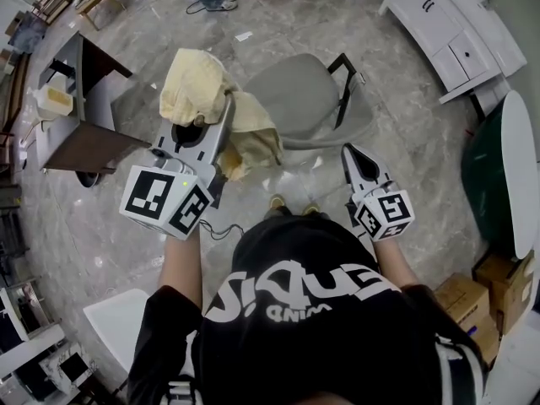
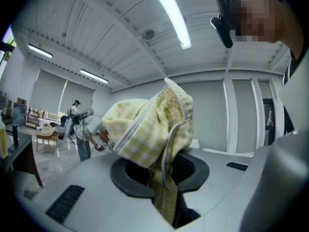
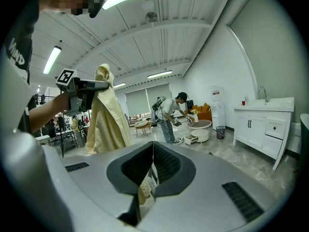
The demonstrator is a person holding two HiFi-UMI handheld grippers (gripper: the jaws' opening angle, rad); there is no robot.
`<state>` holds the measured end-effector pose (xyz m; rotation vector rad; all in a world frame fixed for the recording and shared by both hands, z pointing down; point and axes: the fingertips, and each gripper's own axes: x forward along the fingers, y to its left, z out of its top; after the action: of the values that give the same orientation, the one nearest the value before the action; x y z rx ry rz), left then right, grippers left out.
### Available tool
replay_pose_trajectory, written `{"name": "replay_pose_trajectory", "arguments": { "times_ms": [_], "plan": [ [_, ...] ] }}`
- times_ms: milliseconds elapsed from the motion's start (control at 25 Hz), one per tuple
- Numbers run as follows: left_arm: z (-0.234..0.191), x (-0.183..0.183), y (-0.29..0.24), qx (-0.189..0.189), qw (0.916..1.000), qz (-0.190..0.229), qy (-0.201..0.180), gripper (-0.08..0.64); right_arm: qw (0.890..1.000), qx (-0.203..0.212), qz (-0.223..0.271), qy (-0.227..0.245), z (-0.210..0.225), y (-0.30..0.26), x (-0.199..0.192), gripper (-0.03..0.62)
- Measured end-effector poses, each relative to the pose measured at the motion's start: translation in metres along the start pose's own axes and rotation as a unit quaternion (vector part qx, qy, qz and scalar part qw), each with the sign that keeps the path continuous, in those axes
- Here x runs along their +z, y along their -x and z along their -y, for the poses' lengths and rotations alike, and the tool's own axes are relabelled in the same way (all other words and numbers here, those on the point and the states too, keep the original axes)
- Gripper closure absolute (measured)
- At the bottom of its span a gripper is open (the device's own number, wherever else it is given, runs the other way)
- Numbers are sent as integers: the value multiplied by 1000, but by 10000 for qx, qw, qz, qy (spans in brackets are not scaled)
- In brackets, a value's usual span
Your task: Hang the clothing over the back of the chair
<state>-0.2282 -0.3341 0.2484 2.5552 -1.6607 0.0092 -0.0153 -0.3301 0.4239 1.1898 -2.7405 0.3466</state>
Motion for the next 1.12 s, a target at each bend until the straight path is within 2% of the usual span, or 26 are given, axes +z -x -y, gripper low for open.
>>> {"name": "replay_pose_trajectory", "arguments": {
  "times_ms": [200, 600, 880, 1120],
  "plan": [
    [-12, 45, -16, -121, 9994, 238, -203, 479, 10000, -50, 12, -45, 7, -4, 2, 578],
    [-14, 100, -49, -417, 9970, 576, -301, 479, 9999, -88, 49, -123, 15, -8, 4, 578],
    [-13, 105, -71, -539, 9962, 627, -283, 479, 9998, -119, 46, -147, 17, -10, 5, 578],
    [-5, 85, -96, -808, 9946, 578, -295, 479, 9995, -244, 26, -180, 23, -5, 2, 578]
  ]
}}
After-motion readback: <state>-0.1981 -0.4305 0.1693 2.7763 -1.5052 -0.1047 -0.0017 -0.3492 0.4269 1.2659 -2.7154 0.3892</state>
